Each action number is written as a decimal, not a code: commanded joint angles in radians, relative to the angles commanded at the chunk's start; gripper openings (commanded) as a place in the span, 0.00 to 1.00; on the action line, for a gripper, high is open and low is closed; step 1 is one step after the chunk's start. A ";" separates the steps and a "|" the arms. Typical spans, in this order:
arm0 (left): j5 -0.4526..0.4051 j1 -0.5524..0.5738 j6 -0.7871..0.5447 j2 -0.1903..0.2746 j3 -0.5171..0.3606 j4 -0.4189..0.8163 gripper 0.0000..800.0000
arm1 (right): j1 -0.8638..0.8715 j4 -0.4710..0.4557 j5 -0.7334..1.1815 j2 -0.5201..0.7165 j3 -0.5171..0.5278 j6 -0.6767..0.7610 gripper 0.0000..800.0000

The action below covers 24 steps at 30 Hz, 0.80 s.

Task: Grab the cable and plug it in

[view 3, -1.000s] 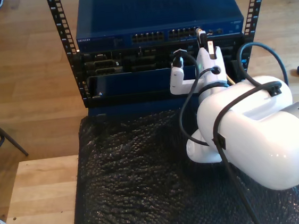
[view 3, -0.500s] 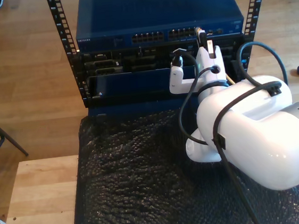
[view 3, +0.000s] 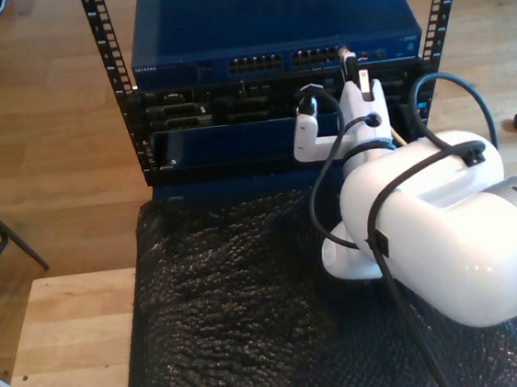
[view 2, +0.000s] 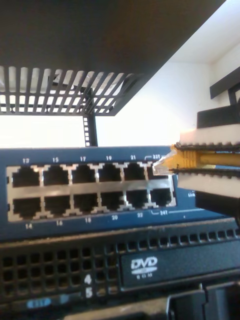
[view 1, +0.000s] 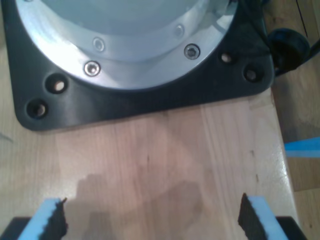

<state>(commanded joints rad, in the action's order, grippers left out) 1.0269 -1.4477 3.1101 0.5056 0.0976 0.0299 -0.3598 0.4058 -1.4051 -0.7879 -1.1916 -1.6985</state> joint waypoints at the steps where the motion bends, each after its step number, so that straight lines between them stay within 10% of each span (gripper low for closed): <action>1: 0.000 0.000 0.000 0.000 0.000 0.000 1.00 | 0.000 0.000 0.002 0.000 0.000 0.000 0.00; 24: 0.000 0.000 0.000 0.000 0.000 0.000 1.00 | -0.002 -0.006 0.009 -0.006 -0.008 0.000 0.00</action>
<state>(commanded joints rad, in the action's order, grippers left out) 1.0269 -1.4477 3.1101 0.5056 0.0976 0.0299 -0.3613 0.3997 -1.3959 -0.7940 -1.1993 -1.6985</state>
